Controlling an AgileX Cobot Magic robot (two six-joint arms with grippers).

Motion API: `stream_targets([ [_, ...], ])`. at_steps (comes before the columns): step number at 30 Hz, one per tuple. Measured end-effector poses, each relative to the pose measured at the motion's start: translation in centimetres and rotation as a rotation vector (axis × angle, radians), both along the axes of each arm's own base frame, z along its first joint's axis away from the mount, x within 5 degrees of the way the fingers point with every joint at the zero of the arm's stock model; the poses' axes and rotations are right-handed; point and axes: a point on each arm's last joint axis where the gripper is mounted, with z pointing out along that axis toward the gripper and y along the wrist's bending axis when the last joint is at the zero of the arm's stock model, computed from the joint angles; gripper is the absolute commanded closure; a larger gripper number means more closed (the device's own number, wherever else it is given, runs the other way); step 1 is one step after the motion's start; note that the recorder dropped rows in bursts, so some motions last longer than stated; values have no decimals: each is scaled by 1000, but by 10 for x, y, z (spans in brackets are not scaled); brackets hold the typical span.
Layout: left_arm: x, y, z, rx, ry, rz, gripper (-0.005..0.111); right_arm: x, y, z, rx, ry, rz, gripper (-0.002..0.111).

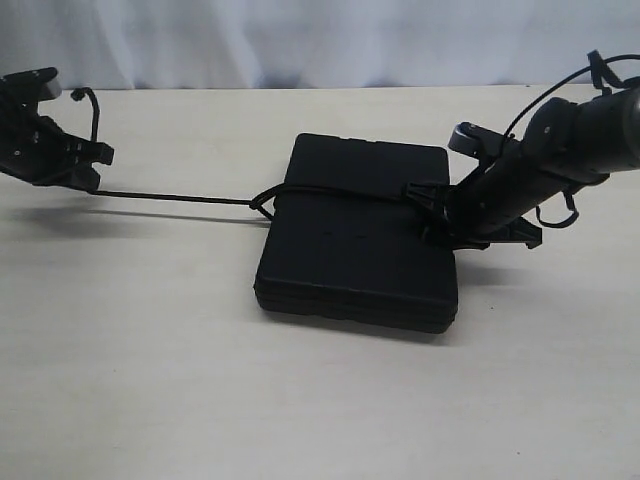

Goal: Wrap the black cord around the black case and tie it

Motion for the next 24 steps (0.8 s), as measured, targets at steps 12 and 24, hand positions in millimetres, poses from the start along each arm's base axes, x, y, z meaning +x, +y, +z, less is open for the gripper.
stream_targets([
  [12, 1, 20, 0, 85, -33, 4, 59, 1, -4, -1, -7, -1, -6, 104],
  [24, 15, 17, 27, 42, -26, -60, 44, 1, -5, -1, -10, -1, -7, 104],
])
